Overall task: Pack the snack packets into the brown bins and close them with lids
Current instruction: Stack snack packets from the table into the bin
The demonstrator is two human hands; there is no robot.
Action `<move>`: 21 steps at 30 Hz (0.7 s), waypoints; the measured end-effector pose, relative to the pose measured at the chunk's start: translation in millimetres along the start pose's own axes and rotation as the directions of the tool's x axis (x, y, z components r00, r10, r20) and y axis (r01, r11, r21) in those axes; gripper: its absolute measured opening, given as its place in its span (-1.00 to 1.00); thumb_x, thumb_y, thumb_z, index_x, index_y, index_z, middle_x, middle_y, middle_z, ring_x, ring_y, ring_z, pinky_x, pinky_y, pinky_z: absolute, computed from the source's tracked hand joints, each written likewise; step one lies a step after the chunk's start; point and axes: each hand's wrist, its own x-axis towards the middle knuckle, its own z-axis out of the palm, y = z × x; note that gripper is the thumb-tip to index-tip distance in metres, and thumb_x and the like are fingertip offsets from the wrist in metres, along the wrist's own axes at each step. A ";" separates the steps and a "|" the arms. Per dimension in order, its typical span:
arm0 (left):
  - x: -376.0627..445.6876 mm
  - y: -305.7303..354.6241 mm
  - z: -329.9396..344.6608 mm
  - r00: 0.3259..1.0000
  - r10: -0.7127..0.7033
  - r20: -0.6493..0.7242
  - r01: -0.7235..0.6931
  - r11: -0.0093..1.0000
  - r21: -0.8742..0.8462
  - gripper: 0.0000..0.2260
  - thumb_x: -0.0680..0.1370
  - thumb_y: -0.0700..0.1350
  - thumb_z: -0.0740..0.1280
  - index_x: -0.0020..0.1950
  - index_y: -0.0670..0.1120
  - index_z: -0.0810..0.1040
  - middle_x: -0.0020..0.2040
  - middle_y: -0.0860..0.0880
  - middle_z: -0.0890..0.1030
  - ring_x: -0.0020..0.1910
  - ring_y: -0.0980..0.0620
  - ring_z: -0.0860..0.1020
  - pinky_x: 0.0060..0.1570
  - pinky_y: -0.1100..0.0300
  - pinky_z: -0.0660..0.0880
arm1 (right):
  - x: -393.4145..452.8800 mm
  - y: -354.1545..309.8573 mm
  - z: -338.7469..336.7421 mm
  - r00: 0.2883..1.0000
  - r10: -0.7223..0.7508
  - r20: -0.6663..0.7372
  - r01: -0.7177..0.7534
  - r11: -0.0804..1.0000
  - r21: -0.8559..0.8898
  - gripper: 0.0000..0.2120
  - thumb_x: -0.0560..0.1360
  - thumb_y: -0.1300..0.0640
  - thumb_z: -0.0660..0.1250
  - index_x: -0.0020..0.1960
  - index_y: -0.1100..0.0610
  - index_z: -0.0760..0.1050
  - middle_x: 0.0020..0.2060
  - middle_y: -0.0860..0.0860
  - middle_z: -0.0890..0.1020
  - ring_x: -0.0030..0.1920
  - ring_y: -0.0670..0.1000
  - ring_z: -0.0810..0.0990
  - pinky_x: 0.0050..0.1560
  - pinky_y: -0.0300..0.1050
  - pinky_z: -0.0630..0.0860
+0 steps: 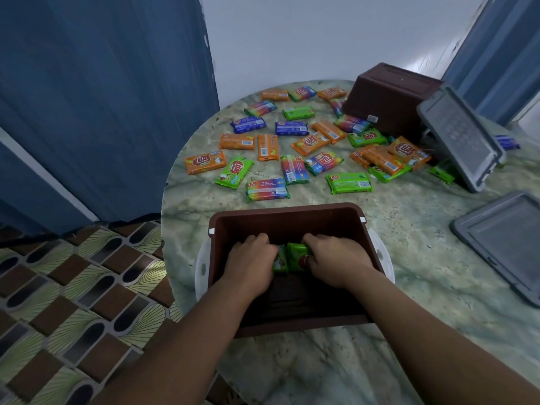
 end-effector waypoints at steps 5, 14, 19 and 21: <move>0.5 -0.8 0.0 1.000 -0.013 0.000 0.012 1.000 -0.017 -0.77 0.57 -0.11 0.32 0.22 0.06 0.58 0.17 -0.01 0.47 0.17 -0.08 0.46 0.07 -0.01 0.44 | 3.9 2.4 2.1 0.999 -0.032 -0.039 0.032 0.999 -0.010 -0.61 0.62 -0.05 0.21 0.43 0.00 0.39 0.24 0.04 0.53 0.24 0.14 0.52 0.13 0.02 0.47; -0.6 1.0 -2.6 1.000 -0.011 0.005 0.012 1.000 -0.016 -0.78 0.58 -0.12 0.32 0.21 0.04 0.59 0.18 -0.03 0.47 0.17 -0.10 0.46 0.07 -0.03 0.45 | 2.9 2.4 2.0 0.998 -0.048 -0.046 0.047 0.998 -0.033 -0.55 0.61 -0.16 0.22 0.44 -0.02 0.39 0.24 0.02 0.57 0.25 0.11 0.54 0.17 0.02 0.46; -1.0 1.9 -3.0 1.000 -0.014 0.007 0.014 1.000 -0.010 -0.76 0.59 -0.12 0.33 0.25 0.04 0.58 0.20 -0.03 0.47 0.19 -0.10 0.45 0.10 -0.03 0.46 | 3.0 2.8 2.1 0.998 -0.061 0.013 0.062 0.994 -0.091 -0.32 0.46 -0.24 0.37 0.51 -0.06 0.31 0.32 -0.01 0.51 0.33 0.10 0.47 0.31 0.05 0.39; -0.9 2.2 -3.9 1.000 -0.013 0.008 0.013 1.000 -0.009 -0.74 0.59 -0.12 0.33 0.27 0.04 0.57 0.20 -0.03 0.47 0.19 -0.10 0.45 0.10 -0.03 0.46 | 2.5 2.8 2.6 0.997 -0.067 0.049 0.072 0.992 -0.108 -0.22 0.40 -0.26 0.43 0.54 -0.06 0.27 0.34 -0.01 0.48 0.36 0.10 0.44 0.35 0.07 0.35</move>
